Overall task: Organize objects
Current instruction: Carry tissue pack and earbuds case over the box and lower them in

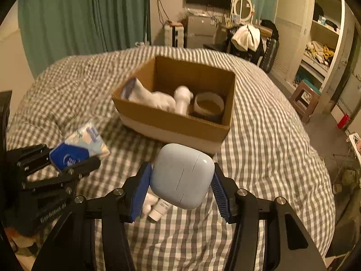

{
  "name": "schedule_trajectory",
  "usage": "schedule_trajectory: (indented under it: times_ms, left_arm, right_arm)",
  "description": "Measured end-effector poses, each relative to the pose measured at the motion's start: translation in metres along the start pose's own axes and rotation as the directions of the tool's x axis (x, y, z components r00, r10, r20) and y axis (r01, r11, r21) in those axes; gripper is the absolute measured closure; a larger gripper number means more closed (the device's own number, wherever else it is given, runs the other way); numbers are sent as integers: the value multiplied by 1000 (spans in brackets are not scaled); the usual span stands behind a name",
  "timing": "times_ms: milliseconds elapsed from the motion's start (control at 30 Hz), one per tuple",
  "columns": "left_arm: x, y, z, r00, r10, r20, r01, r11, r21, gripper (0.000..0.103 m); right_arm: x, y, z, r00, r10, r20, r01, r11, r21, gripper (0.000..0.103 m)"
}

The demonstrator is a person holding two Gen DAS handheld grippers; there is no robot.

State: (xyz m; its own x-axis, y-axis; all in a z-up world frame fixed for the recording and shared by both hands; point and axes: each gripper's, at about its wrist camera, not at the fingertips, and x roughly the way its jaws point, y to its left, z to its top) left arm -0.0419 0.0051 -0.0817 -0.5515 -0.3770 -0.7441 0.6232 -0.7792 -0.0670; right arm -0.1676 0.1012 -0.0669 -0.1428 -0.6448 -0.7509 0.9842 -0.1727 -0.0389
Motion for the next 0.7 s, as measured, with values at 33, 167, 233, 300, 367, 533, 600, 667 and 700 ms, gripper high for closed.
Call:
schedule_trajectory:
  times_ms: [33, 167, 233, 300, 367, 533, 600, 667, 700]
  left_arm:
    - [-4, 2, 7, 1000, -3, 10, 3, 1000, -10, 76]
    - [-21, 13, 35, 998, -24, 55, 27, 998, -55, 76]
    - [-28, 17, 50, 996, -13, 85, 18, 999, -52, 76]
    - [-34, 17, 63, 994, -11, 104, 16, 999, -46, 76]
    - [-37, 16, 77, 993, -14, 115, 19, 999, -45, 76]
    - [-41, 1, 119, 985, -12, 169, 16, 1000, -25, 76]
    - [-42, -2, 138, 980, -8, 197, 13, 1000, -25, 76]
    - [-41, -5, 156, 976, -10, 220, 15, 1000, -21, 76]
    - [-40, -7, 163, 974, -1, 228, 6, 1000, -23, 76]
  right_arm:
    - [-5, 1, 3, 1000, 2, 13, -2, 1000, -3, 50]
    - [-24, 2, 16, 998, 13, 68, -12, 1000, -6, 50]
    - [-36, 4, 25, 995, 17, 102, -16, 1000, -17, 50]
    - [-46, 3, 35, 991, 22, 131, -19, 1000, -22, 50]
    - [-57, 2, 49, 985, 29, 169, -25, 999, -26, 50]
    - [-77, -3, 87, 967, 28, 252, -21, 999, -31, 50]
    - [-85, -4, 105, 960, 21, 279, -11, 999, -38, 50]
    - [-90, -9, 124, 955, 16, 296, -6, 999, -35, 50]
    - [-90, -11, 131, 954, 12, 298, -3, 1000, -29, 50]
